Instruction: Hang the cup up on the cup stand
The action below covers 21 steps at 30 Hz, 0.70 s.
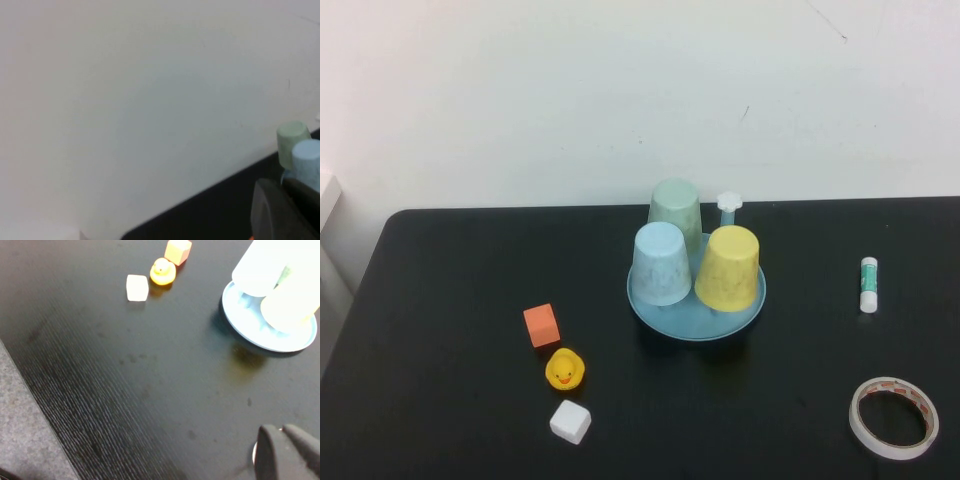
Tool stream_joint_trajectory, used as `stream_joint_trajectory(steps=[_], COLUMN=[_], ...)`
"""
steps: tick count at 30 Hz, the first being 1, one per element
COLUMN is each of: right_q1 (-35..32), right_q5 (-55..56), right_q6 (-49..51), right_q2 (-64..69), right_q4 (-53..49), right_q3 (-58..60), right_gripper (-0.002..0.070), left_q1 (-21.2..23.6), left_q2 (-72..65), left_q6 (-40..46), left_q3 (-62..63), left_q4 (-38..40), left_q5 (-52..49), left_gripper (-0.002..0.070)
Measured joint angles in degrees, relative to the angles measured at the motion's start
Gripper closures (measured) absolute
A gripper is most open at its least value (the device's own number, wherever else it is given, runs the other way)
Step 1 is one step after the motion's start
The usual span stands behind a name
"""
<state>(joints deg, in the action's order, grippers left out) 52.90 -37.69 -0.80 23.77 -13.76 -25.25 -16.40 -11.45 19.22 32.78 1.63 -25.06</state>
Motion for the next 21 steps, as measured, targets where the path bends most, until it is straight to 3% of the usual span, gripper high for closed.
stream_joint_trajectory(steps=[10,15,21], right_q1=[0.00,0.00,0.00], right_q5=[0.00,0.00,0.00], right_q6=[0.00,0.00,0.00], right_q2=[0.00,0.00,0.00], right_q4=[0.09,0.09,0.09], right_q3=[0.00,0.00,0.00], right_gripper=[0.0676,0.0676,0.0676], left_q1=[0.00,0.46,6.57], left_q2=[0.00,0.45,7.04], left_q6=[-0.18,-0.26,-2.28], left_q3=[-7.96,-13.00,-24.64], left_q4=[-2.97,-5.10,-0.11], left_q5=[0.78,6.16,18.30], left_gripper=[0.0676,0.0676,0.0676])
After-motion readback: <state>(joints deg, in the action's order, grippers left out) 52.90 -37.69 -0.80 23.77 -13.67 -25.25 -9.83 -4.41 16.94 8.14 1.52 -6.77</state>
